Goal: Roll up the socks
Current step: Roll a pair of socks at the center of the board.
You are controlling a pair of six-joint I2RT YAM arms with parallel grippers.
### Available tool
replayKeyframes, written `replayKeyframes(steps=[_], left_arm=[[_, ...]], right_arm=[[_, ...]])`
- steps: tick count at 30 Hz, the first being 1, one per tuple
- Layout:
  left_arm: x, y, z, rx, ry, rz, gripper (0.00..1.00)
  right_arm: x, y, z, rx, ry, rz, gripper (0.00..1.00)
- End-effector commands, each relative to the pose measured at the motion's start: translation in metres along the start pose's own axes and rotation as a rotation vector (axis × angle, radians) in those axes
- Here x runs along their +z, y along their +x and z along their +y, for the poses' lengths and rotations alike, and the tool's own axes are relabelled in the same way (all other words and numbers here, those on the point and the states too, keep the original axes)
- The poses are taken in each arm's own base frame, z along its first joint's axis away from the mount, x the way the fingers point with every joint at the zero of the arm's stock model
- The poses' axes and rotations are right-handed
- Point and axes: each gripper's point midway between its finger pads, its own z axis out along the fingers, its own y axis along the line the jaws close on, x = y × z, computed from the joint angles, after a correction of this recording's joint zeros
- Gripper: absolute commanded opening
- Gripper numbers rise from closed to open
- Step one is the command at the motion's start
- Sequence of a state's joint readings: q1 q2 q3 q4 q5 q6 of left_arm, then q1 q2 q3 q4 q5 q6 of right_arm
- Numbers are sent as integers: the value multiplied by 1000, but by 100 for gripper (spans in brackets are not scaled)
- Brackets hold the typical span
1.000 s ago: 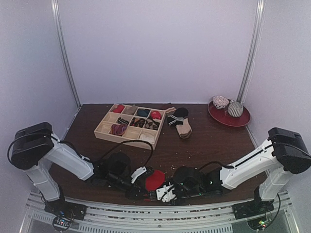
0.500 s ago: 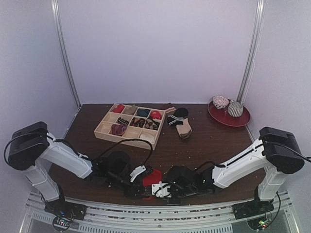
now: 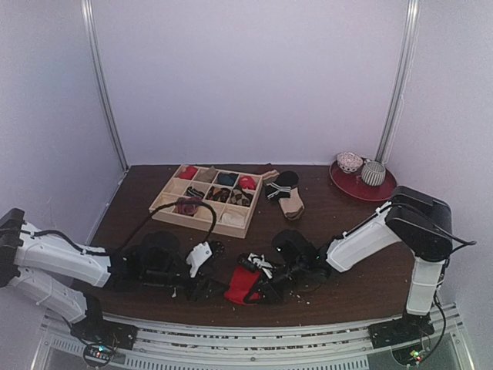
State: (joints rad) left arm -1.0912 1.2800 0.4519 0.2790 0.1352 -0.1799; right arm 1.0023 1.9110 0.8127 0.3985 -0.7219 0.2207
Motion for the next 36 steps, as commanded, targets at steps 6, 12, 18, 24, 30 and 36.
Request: replayKeyframes(steps=[6,12,18,24,30,36], left_arm=[[25,13,-8,199,41,-75,56],[36,11,-13,219,75,-83,56],[45,17,-21,231,125,-72,56],[61,29,-27,220,173,-29,50],[68,39,-33,192,218,8,19],[71,53,-31,78,216,71,0]], right_arm=[[-6,84,-19,387,-29,265,0],[-1,92,-24,412,-40,291,0],[-2,96,-25,417,-44,299,0],[-4,96,-26,424,-44,295,0],[-3,92,-26,414,-44,284,0],[-13,71,-19,320,-33,224,2]])
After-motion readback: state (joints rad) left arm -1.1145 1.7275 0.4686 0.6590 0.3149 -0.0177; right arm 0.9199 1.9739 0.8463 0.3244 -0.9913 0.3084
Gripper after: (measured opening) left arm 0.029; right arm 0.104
